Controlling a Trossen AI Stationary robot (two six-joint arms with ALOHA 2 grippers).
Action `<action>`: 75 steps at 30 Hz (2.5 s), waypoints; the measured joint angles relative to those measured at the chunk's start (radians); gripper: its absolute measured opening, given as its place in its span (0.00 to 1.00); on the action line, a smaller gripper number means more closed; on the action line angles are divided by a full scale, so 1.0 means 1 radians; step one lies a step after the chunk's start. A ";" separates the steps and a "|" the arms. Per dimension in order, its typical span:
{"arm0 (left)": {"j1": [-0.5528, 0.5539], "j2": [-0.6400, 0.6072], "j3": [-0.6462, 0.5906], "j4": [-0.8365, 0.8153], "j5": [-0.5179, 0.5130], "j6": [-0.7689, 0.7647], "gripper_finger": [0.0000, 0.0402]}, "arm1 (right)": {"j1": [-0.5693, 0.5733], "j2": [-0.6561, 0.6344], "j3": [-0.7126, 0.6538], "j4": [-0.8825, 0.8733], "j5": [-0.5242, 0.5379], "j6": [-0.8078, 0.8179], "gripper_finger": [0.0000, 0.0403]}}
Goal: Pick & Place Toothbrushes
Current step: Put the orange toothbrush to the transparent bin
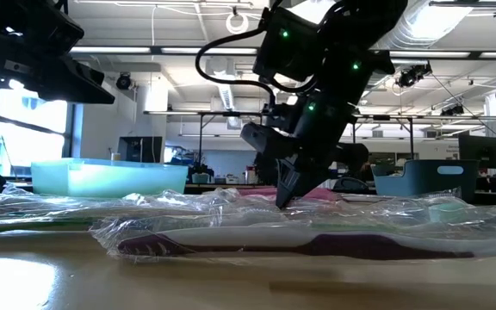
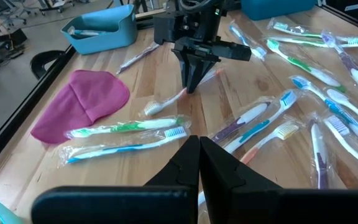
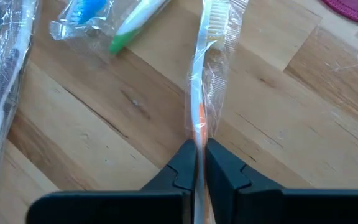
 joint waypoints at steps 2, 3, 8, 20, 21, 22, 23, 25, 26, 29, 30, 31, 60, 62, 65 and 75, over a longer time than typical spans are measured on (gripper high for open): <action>0.000 0.000 0.000 0.000 0.000 0.000 0.01 | 0.000 -0.002 0.000 -0.010 0.000 0.003 0.03; 0.000 0.000 0.000 0.000 0.000 0.001 0.01 | 0.000 -0.010 0.000 -0.018 -0.001 0.002 0.02; 0.000 0.000 0.000 0.001 -0.002 0.004 0.01 | 0.001 -0.053 -0.006 -0.062 -0.028 -0.018 0.02; 0.000 0.000 0.000 0.129 -0.072 -0.059 0.01 | -0.047 -0.224 -0.004 -0.195 -0.001 -0.133 0.02; 0.000 0.000 0.000 0.146 -0.073 -0.068 0.01 | -0.054 -0.239 -0.004 -0.202 0.000 -0.150 0.02; 0.000 0.000 0.000 0.162 -0.076 -0.075 0.01 | -0.062 -0.256 -0.004 -0.204 0.000 -0.169 0.02; 0.000 0.000 0.000 0.179 -0.083 -0.075 0.01 | -0.070 -0.272 -0.004 -0.203 0.000 -0.188 0.02; 0.000 0.000 0.000 0.218 -0.104 -0.074 0.01 | -0.088 -0.310 -0.003 -0.203 0.004 -0.233 0.02; 0.000 0.000 0.000 0.239 -0.126 -0.074 0.01 | -0.095 -0.329 -0.003 -0.200 0.005 -0.255 0.02; 0.000 0.000 0.000 0.297 -0.205 -0.073 0.01 | -0.119 -0.380 -0.003 -0.182 0.018 -0.319 0.02; 0.000 0.000 0.000 0.309 -0.226 -0.073 0.01 | -0.125 -0.394 -0.003 -0.179 0.029 -0.340 0.02; 0.001 0.000 0.000 0.316 -0.236 -0.071 0.01 | -0.132 -0.409 -0.003 -0.174 0.036 -0.362 0.02; 0.001 0.155 0.002 0.419 -0.221 -0.140 0.00 | -0.285 -0.443 -0.002 0.222 -0.129 -0.773 0.02; 0.001 0.205 0.002 0.476 -0.224 -0.146 0.00 | -0.285 -0.443 -0.002 0.263 -0.131 -0.803 0.02; 0.001 0.278 0.002 0.573 -0.225 -0.145 0.00 | -0.284 -0.443 -0.002 0.307 -0.142 -0.837 0.02; 0.194 0.429 0.002 0.655 -0.092 -0.230 0.00 | -0.283 -0.443 -0.002 0.315 -0.184 -0.879 0.02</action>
